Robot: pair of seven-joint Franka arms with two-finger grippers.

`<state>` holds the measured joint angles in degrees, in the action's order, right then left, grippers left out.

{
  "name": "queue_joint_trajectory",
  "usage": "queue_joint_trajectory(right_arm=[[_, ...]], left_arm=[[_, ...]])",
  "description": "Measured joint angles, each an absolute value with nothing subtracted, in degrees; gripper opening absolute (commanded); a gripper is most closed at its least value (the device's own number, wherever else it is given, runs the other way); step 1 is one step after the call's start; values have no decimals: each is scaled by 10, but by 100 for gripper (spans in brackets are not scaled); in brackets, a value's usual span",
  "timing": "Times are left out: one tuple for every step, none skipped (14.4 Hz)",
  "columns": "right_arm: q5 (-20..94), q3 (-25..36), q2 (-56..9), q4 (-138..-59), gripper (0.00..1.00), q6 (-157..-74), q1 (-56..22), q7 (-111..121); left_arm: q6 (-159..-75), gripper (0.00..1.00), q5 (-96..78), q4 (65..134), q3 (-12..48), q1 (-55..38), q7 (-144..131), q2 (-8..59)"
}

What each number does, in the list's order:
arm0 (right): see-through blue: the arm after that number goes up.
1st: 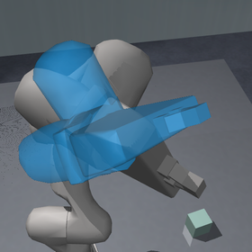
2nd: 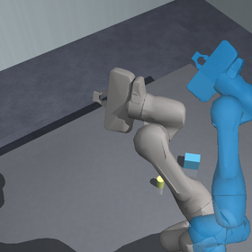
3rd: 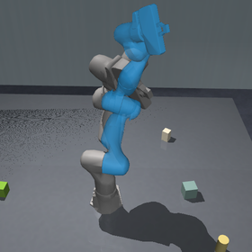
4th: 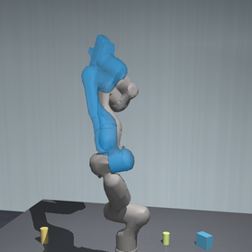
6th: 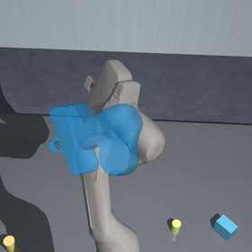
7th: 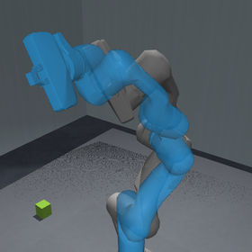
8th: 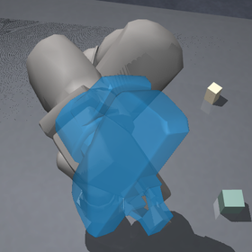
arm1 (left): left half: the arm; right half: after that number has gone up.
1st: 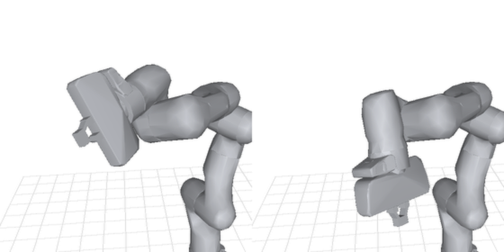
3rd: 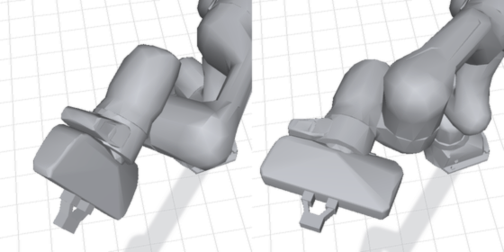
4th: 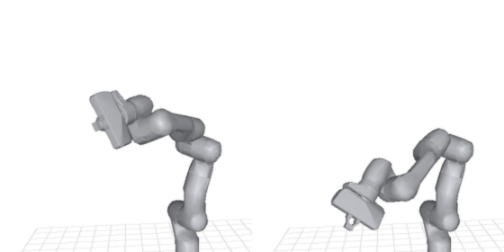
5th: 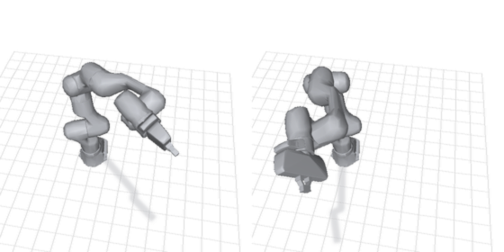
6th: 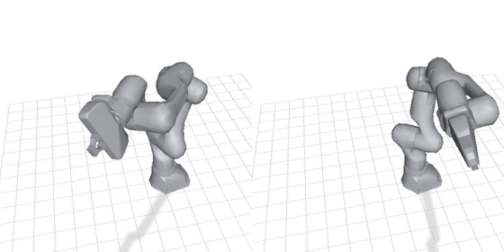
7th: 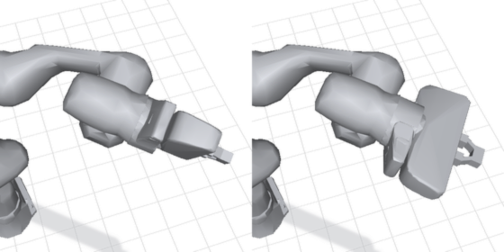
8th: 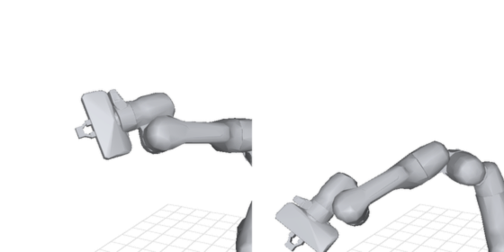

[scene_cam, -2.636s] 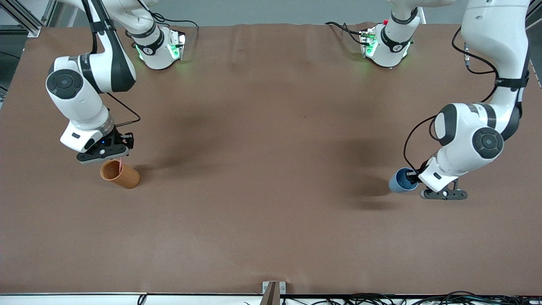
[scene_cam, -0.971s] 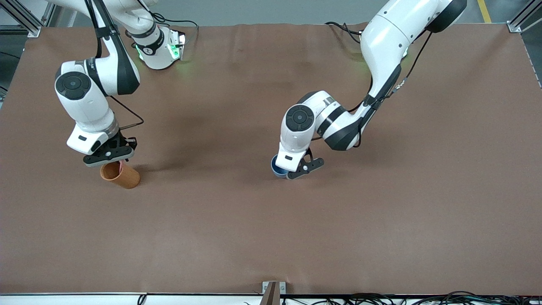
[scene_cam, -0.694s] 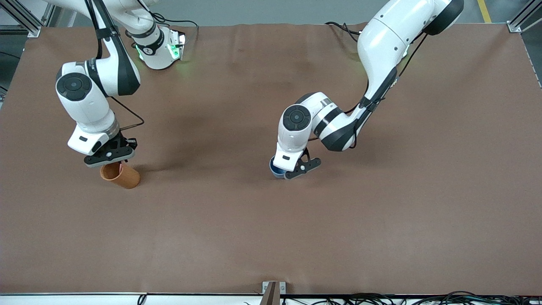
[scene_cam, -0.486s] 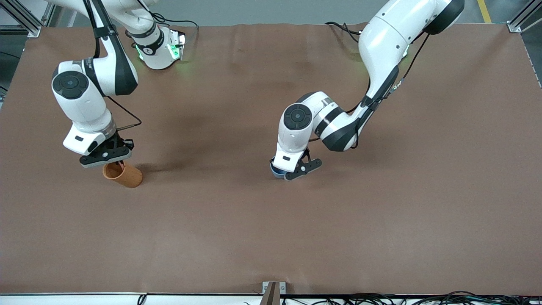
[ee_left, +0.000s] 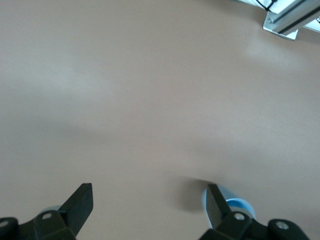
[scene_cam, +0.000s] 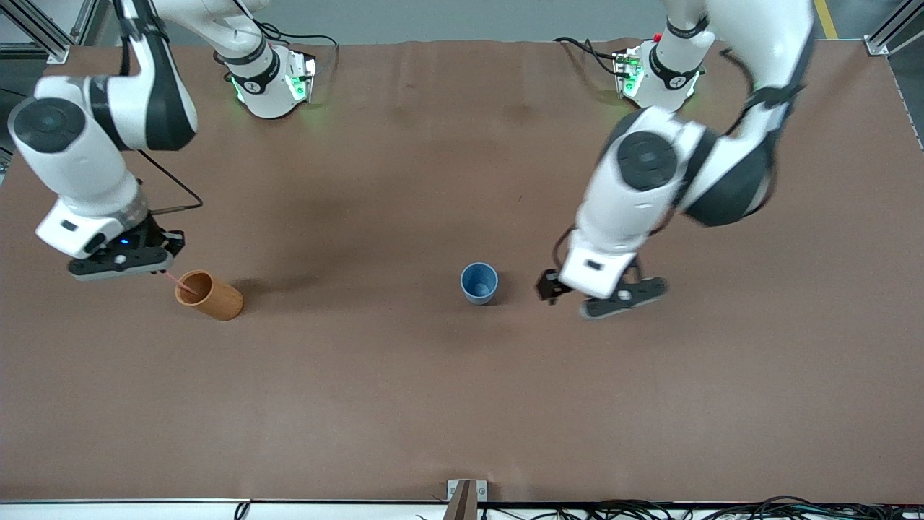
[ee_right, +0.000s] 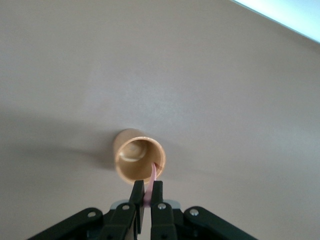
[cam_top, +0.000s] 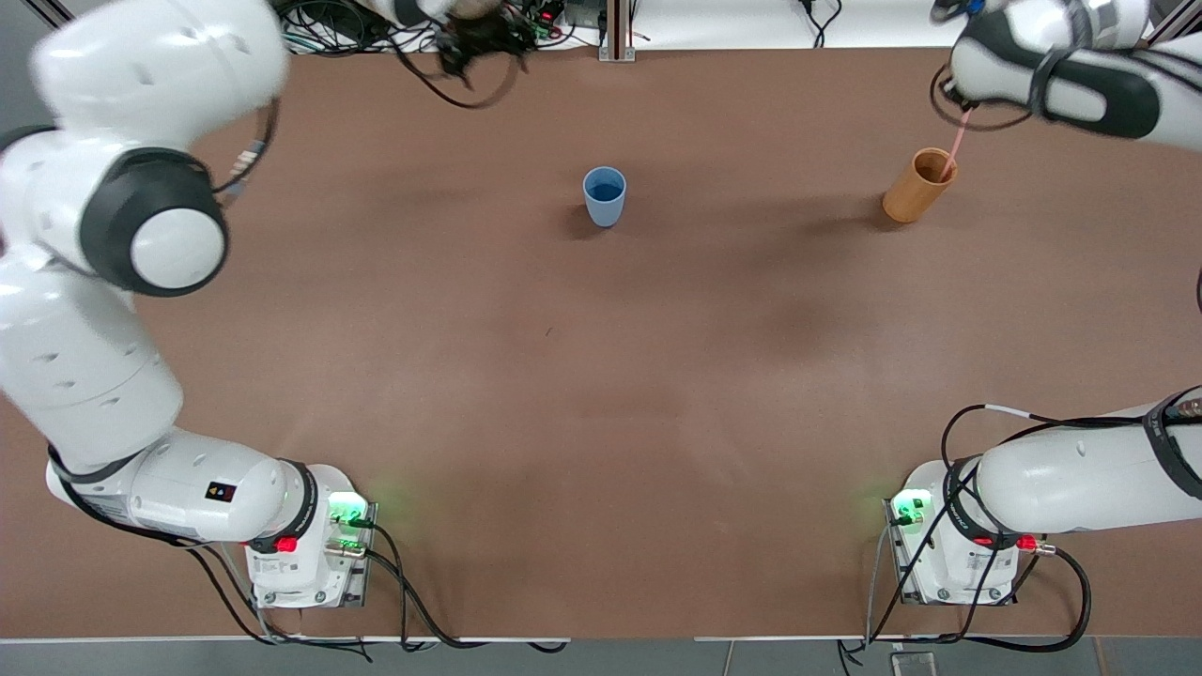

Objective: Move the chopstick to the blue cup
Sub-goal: 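Open the left gripper off the cup while the right gripper lifts the chopstick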

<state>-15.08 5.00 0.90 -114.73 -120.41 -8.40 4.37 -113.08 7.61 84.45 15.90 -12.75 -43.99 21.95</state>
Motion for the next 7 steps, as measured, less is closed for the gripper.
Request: queue_joint_trajectory(right_arm=[[-118,48,15,-1106,3,-1153,-88,45],[-90,46,19,-1065,3,-1109,-91,45],[-67,44,21,-1025,3,-1075,-93,45],[-47,43,22,-996,3,-1058,-96,45],[-27,43,23,-978,2,-1049,-102,45],[-5,42,22,-970,2,-1048,-109,40],[18,42,22,-967,1,-1048,-120,23]], left_arm=[[-1109,100,48,849,125,-127,-374,193],[-1088,100,26,851,93,-128,-310,171],[-1065,100,8,853,60,-127,-245,150],[-1045,100,-3,854,31,-125,-189,130],[-1022,100,-8,855,7,-123,-138,111],[-999,100,-9,857,-7,-115,-96,92],[-978,100,-9,857,-7,-97,-58,73]])
